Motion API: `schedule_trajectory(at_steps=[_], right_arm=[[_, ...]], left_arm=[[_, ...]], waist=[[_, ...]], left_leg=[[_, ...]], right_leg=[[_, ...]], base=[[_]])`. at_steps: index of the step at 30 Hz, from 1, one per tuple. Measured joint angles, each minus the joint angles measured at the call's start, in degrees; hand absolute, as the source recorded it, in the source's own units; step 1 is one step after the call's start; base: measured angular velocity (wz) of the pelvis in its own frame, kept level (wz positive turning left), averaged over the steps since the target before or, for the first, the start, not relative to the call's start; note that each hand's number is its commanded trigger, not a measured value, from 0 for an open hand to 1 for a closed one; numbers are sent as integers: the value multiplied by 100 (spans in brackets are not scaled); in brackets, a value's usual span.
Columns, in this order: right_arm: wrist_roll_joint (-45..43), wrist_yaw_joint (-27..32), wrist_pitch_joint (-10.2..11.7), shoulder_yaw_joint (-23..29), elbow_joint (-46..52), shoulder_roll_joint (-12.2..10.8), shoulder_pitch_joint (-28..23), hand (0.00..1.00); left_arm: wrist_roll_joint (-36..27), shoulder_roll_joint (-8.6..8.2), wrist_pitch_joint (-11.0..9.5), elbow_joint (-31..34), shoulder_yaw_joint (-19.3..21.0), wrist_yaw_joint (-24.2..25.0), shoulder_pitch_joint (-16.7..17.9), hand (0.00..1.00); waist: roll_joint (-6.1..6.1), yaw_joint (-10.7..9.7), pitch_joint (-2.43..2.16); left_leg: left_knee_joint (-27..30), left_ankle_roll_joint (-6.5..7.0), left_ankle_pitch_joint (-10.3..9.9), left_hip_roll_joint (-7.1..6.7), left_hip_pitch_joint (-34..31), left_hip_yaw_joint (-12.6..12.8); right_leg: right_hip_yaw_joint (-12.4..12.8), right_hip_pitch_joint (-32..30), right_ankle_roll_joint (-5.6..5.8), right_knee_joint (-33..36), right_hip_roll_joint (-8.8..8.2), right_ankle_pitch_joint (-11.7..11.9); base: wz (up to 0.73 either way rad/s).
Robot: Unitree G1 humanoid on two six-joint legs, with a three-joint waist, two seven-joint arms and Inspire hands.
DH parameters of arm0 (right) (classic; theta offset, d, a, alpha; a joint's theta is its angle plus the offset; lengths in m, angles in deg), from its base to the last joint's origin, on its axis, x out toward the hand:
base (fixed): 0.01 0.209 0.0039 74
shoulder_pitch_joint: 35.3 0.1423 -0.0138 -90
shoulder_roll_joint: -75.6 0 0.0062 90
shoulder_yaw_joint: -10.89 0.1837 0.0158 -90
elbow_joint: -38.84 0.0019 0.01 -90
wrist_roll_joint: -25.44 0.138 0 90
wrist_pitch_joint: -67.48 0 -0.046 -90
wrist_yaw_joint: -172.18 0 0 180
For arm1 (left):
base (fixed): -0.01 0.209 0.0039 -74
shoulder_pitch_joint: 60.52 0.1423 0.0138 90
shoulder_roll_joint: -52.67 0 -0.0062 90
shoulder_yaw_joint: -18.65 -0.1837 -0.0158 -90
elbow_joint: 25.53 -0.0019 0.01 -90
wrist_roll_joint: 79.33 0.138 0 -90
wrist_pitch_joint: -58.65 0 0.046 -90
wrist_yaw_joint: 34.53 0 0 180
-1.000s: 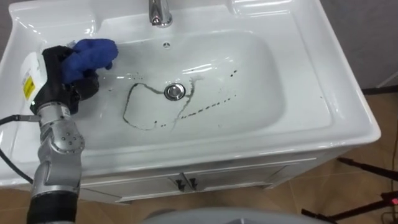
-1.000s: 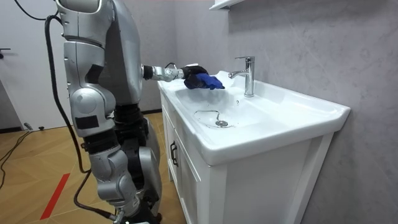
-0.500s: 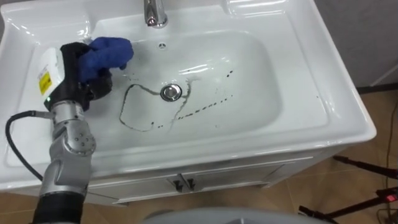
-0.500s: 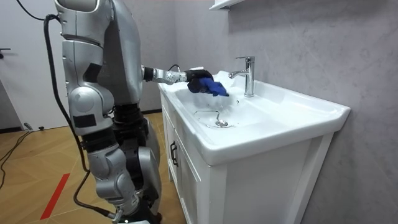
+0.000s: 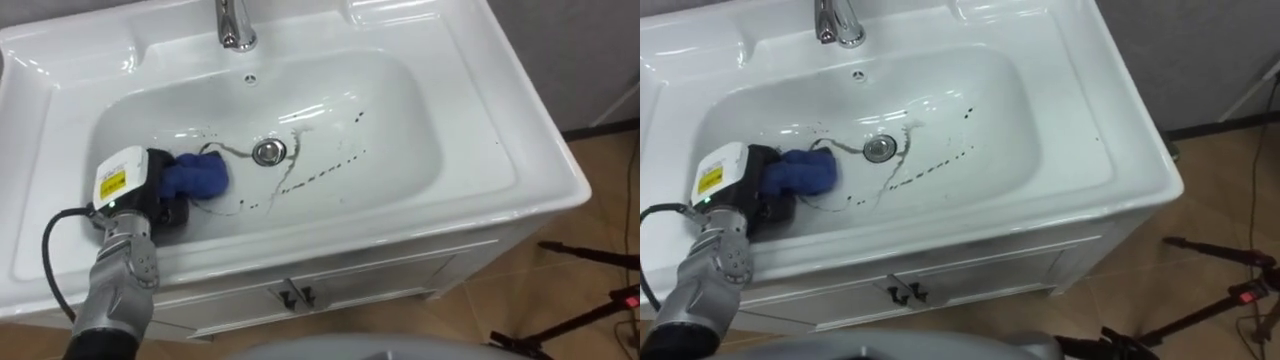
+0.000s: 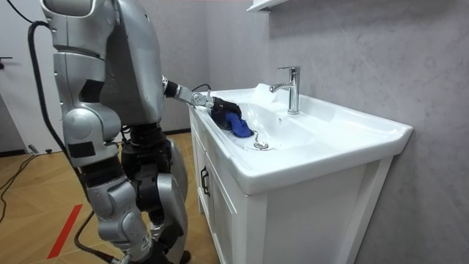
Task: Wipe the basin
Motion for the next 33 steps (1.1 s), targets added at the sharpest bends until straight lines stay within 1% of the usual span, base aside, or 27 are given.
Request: schedule_trajectory(at_steps=[1, 3, 6, 9, 13, 15, 18, 21, 23, 26, 28, 29, 30, 31, 33], right_arm=[[0, 1, -53, -12, 0, 28, 8, 0], [-10, 3, -104, -13, 0, 52, 14, 0], [-97, -2, -121, -7, 2, 67, 8, 0], [-247, -13, -206, 7, 42, 83, 10, 0], [-283, -11, -343, 11, 59, 95, 76, 0], [-292, -10, -352, 11, 59, 98, 76, 0], [-551, -9, -354, 23, 71, 106, 119, 0], [-776, -7, -356, 18, 57, 121, 193, 0], [-860, -2, -348, 15, 37, 128, 199, 0], [-981, 21, -329, 16, -26, 177, 278, 0], [-983, 76, -307, 3, -87, 204, 350, 0], [-974, 71, -291, 2, -120, 208, 357, 0], [-941, 58, -271, -4, -198, 220, 374, 0], [-929, 57, -273, -9, -245, 233, 389, 0], [-935, 58, -280, -59, -263, 233, 391, 0]], left_arm=[[36, 3, 55, -47, -30, 46, -57, 100], [137, 7, 100, -129, -31, 126, -146, 100], [262, 7, 140, -251, -27, 268, -228, 100], [511, 7, 187, -327, -20, 467, -342, 100], [755, 31, 277, -317, -25, 646, -385, 100], [833, 34, 311, -317, -25, 705, -398, 100], [871, 42, 427, -321, -26, 852, -472, 100], [1011, 50, 533, -329, -53, 1026, -547, 100], [1098, 70, 613, -342, -169, 1109, -601, 100], [1142, 137, 687, -345, -382, 1238, -639, 100], [1153, 268, 699, -304, -548, 1447, -667, 100], [1158, 302, 706, -236, -591, 1534, -670, 100], [1166, 345, 712, -128, -714, 1668, -679, 100], [1165, 345, 712, -67, -833, 1771, -706, 100], [1164, 343, 704, 114, -993, 1931, -711, 100]], waist=[[10, -19, 1], [9, -23, 1], [-2, 16, 4], [-4, 12, 3], [-11, -38, -1], [-15, -46, -4], [-18, -125, -6], [-12, -152, -10], [-3, -171, -10], [60, -248, -7], [102, -333, -4], [105, -349, -4], [106, -361, 1], [110, -380, 23], [117, -429, 36]], left_leg=[[1, -1, 1, 0, -2, 10], [3, -6, 5, 2, 7, 28], [1, -11, 9, 10, 63, 115], [-1, -24, 17, 13, 82, 124], [0, -44, 29, 27, 84, 131], [-1, -50, 33, 35, 92, 149], [-1, -54, 35, 47, 85, 161], [1, -56, 37, 61, 87, 168], [1, -60, 39, 62, 91, 168], [-2, -63, 41, 61, 89, 168], [-1, -64, 41, 63, 84, 165], [-1, -64, 41, 64, 85, 166], [-2, -64, 41, 68, 85, 179], [-1, -64, 41, 71, 83, 185], [0, -64, 41, 72, 57, 191]], right_leg=[[1, -9, 0, 19, -3, 0], [4, -14, -4, 28, -8, -5], [67, -34, -15, 111, -14, -48], [93, -32, -23, 113, -12, -56], [100, -33, -36, 113, 5, -63], [106, -36, -41, 114, 8, -64], [101, -39, -50, 109, 15, -62], [128, -47, -58, 116, 27, -57], [139, -48, -59, 124, 29, -56], [126, -50, -60, 122, 25, -57], [122, -61, -64, 130, 18, -61], [119, -67, -67, 141, 15, -64], [121, -89, -70, 174, 7, -70], [120, -115, -71, 226, -11, -92], [132, -158, -70, 254, -18, -108]], base=[[-3], [-3], [-12], [-4], [0], [-2], [0], [-3], [0], [0], [0], [0], [0], [0], [0]])
